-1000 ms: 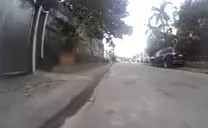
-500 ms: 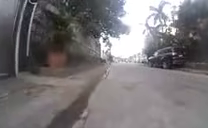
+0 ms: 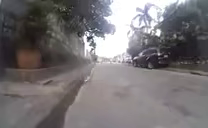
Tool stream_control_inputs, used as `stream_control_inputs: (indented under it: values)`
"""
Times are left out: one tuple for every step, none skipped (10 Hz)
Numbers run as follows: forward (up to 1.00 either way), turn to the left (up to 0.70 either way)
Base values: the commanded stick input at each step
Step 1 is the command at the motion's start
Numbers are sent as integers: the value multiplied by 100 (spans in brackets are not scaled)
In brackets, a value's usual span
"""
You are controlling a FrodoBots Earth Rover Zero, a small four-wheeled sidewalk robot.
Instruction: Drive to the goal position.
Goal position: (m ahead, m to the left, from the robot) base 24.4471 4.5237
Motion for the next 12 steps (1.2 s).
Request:
stream_control_inputs:
  values:
    - [100, -39]
    - [100, -1]
    - [100, 1]
    - [100, 1]
    - [100, 1]
    - [100, 1]
    - [100, 1]
    - [100, 1]
    - [100, 1]
    - [100, 1]
    - [100, 1]
    - [100, 1]
